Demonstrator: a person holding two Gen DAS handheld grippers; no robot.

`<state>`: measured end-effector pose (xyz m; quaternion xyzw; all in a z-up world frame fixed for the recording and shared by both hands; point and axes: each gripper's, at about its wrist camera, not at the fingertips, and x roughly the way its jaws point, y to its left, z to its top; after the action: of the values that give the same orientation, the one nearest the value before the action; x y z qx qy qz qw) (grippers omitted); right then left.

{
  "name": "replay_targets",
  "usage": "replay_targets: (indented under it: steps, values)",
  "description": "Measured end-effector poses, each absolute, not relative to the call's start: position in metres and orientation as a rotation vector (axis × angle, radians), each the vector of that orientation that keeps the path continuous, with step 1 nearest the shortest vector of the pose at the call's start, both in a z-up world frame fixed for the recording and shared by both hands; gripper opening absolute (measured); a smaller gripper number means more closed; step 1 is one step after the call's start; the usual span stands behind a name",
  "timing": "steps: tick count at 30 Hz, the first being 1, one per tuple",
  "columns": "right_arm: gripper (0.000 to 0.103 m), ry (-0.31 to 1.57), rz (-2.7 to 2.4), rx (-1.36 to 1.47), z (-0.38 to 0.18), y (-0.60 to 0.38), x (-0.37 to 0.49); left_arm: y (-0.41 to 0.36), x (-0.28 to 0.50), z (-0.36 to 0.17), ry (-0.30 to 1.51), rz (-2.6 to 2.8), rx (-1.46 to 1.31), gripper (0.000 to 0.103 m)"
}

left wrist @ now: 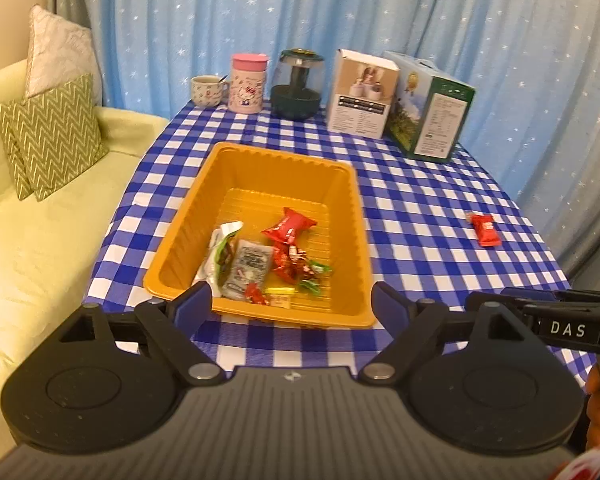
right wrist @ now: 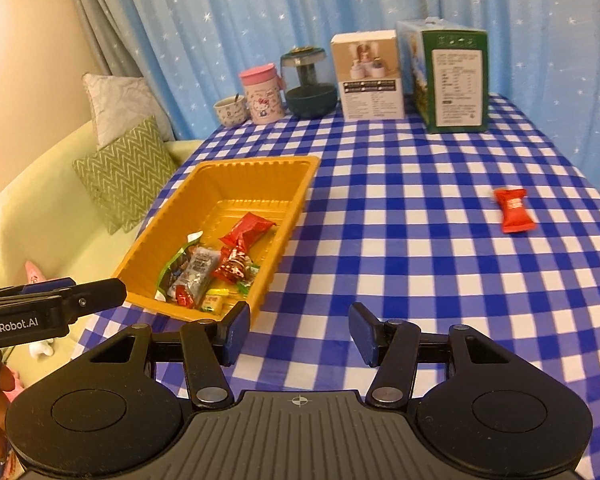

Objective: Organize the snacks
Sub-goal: 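Move both open tools away from the tray toward the remaining candies on the cloth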

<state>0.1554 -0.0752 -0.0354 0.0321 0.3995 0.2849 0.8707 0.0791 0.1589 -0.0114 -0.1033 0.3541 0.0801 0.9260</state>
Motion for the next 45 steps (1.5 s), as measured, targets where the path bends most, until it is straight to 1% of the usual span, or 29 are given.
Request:
replay_targets:
  steps: [6,17,21,31,45]
  values:
    - [0.055,0.814,0.564,0.08,-0.025,-0.098,0.147,0.137,0.072,-0.002,0.708,0.144,-0.195,0.09]
    - [0.056,0.787,0.478,0.107,-0.015,-0.149,0.142,0.1,0.082,0.006,0.694,0.082,-0.185,0.091]
    - [0.056,0.785,0.43,0.123,-0.014,-0.171,0.143,0.085,0.09,0.01,0.685,0.053,-0.174,0.093]
    - [0.056,0.779,0.334,0.163,-0.01,-0.218,0.152,0.047,0.114,0.011,0.688,-0.02,-0.141,0.094]
    - [0.056,0.794,0.28,0.196,-0.02,-0.248,0.17,0.01,0.15,0.003,0.71,-0.096,-0.118,0.094]
